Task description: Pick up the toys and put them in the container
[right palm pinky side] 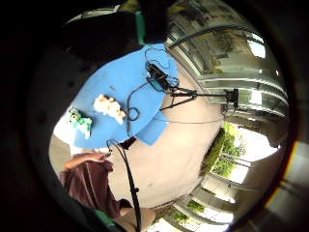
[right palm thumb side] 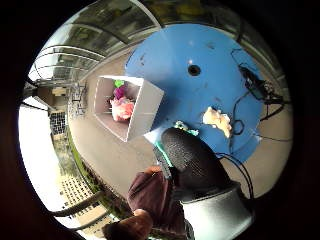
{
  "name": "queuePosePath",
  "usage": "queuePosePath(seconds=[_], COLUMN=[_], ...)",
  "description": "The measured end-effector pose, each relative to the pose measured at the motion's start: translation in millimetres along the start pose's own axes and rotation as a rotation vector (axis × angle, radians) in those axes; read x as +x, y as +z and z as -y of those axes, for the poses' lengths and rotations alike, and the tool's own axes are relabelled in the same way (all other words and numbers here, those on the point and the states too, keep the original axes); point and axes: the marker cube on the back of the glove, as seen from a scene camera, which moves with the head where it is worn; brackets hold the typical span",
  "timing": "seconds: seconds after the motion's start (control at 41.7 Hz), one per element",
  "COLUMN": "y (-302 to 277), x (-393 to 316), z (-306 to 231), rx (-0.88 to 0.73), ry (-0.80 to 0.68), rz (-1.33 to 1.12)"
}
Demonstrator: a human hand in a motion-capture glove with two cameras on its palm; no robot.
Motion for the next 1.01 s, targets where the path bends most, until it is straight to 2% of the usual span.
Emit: queuePosePath(seconds=[0.216,0.48,0.575,0.671,0.743,0.863,1.007], y=[102,314,356,370,371,368,341], x=[53,39,34,29,27,19,9], z=[7,28,30,34,37,44,51], rx=[-0.043,-0.212,-0.159,0.046,0.094,0.078,-0.072], ry=[0.061,-0.085,-0.106,-0.086,-0.104,-0.147,-0.191], rz=[0.054,0.137,0.142,0.15,0.187,0.232,0.264])
